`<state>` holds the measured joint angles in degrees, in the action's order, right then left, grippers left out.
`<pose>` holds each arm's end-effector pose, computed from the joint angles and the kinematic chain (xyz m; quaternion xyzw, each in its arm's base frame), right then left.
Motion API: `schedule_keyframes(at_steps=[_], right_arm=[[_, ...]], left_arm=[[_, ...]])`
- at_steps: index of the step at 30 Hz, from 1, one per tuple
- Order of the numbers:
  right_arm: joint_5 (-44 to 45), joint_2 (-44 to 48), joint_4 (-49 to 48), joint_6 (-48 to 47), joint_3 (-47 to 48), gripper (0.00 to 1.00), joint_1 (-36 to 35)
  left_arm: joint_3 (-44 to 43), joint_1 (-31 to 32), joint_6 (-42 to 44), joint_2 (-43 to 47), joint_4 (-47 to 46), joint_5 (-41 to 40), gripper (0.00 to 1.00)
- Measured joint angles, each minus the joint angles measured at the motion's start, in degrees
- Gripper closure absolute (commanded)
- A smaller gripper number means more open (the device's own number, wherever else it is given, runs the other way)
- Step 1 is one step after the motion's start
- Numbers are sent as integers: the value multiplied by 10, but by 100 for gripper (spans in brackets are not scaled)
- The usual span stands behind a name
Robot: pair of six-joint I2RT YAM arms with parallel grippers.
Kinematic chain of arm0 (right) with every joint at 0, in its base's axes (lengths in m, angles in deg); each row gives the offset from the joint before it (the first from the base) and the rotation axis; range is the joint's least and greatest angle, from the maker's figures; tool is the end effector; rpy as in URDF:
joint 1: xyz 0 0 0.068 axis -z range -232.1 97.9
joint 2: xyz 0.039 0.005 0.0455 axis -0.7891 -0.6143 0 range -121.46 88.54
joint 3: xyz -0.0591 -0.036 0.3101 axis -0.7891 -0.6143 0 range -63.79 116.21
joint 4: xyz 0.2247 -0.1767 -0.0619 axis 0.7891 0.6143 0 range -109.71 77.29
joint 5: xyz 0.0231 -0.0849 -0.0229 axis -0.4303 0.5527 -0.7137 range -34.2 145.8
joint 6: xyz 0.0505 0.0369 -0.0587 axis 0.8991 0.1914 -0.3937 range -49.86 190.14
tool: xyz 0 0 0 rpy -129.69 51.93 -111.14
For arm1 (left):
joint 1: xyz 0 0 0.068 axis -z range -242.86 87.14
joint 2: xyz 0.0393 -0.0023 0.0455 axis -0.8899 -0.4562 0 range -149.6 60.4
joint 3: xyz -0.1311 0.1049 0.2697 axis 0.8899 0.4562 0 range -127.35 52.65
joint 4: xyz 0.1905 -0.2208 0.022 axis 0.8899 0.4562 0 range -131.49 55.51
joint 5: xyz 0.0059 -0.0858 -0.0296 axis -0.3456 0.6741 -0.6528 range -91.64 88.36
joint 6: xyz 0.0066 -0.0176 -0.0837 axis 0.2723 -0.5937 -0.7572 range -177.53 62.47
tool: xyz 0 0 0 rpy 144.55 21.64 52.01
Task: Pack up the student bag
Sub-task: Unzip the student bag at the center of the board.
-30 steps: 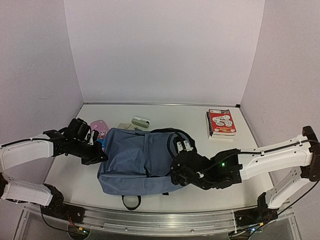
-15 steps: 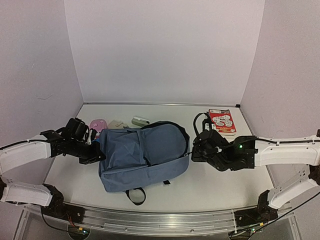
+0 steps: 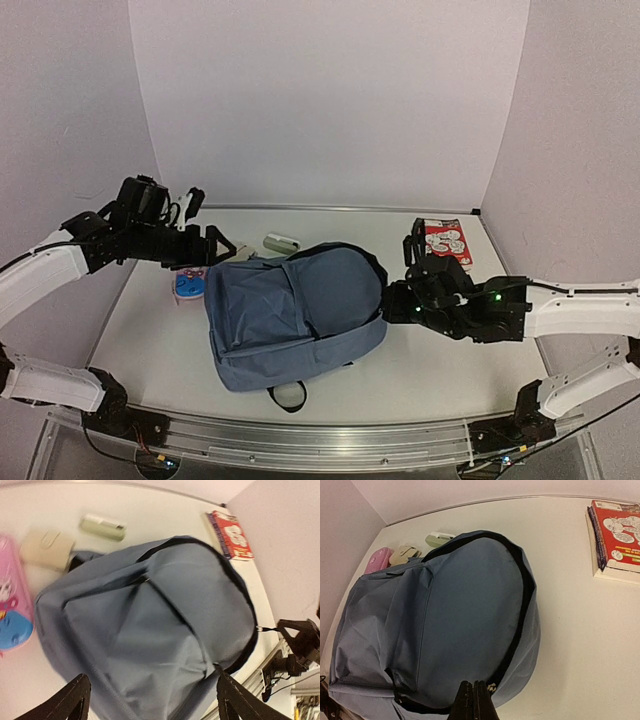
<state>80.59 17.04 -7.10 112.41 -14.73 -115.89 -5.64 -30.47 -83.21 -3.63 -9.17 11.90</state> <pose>0.1689 0.2713 0.2751 -0.0645 0.8698 0.2455 0.4232 0.2294 -0.1664 0.3334 0.1037 0.8882 -0.3037 0.3288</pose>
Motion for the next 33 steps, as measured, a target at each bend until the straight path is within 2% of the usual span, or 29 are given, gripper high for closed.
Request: schedule_keyframes(at_steps=[5, 11, 20, 24, 30, 33], right_arm=[[-31, 0, -40, 14, -24, 100, 0], [-39, 10, -60, 39, -36, 100, 0], [-31, 42, -66, 74, -64, 100, 1], [-28, 46, -66, 84, -70, 100, 1], [-24, 56, -69, 93, -79, 100, 1], [-21, 60, -70, 95, -81, 100, 1]], left_arm=[[-19, 99, 51, -39, -82, 17, 13], [3, 185, 70, -155, -232, 55, 15], [-7, 241, 75, -300, -339, 65, 16], [-56, 263, 74, -360, -365, 67, 16], [-93, 283, 72, -403, -392, 68, 17], [-101, 287, 72, -416, -395, 65, 22]])
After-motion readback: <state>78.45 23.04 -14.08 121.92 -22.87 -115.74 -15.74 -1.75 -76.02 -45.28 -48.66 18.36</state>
